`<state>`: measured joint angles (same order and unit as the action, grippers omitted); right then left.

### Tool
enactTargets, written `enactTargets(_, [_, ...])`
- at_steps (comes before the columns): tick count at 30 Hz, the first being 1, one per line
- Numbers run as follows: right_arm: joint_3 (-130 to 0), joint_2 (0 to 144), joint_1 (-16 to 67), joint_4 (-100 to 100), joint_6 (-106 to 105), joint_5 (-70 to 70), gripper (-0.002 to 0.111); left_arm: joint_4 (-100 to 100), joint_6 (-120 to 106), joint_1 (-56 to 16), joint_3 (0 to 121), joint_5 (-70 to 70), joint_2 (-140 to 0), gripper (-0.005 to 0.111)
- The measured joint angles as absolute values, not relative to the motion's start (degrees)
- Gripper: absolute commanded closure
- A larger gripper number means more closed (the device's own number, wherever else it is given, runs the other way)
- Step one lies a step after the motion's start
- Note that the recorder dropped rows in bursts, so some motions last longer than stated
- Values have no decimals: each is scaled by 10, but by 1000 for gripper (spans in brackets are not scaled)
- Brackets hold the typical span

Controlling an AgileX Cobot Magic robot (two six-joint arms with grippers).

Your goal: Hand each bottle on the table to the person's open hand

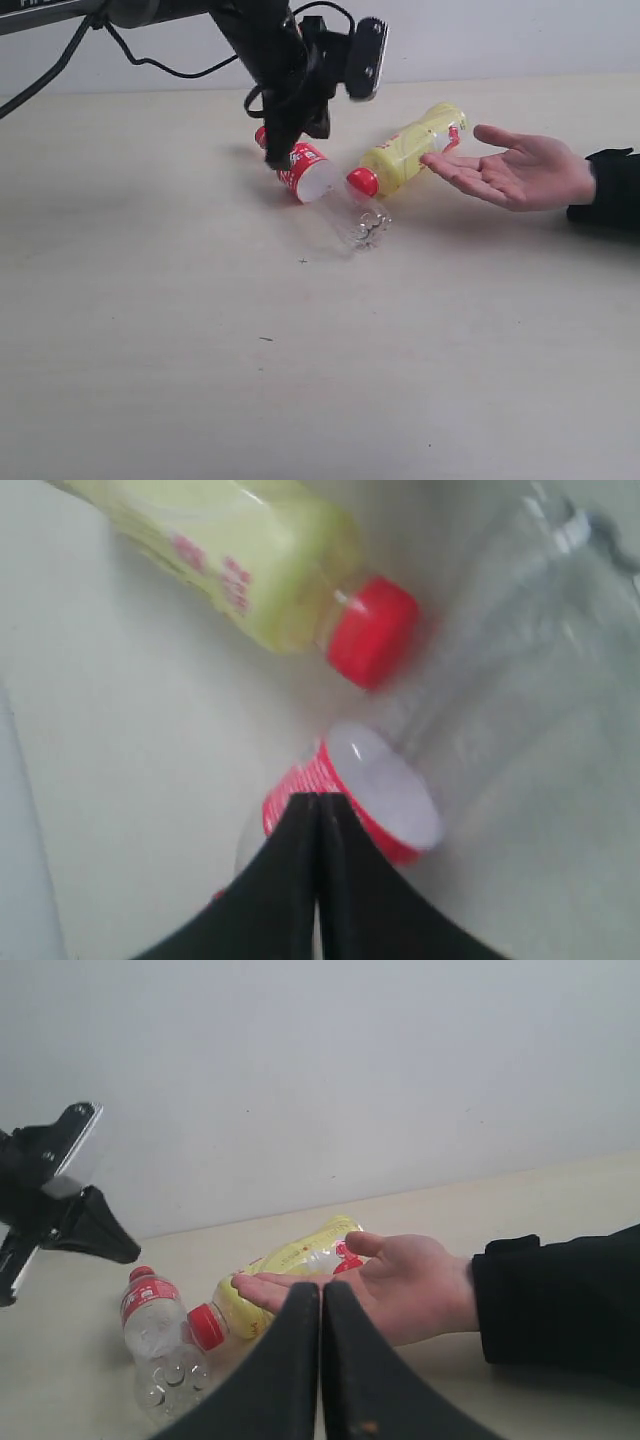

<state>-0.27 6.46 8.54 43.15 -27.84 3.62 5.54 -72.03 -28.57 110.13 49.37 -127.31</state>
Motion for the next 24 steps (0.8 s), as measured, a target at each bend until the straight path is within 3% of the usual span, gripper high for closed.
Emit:
enactTargets(6, [-3, 65, 85, 432, -278, 36, 107, 180, -527, -286, 1158, 392, -1284, 107])
enactTargets(18, [-3, 65, 85, 432, -278, 36, 107, 214, -354, -281, 1362, 584, -1402, 107])
enactTargets(24, [-3, 65, 85, 432, -278, 36, 107, 207, -316, -280, 1369, 568, -1423, 78])
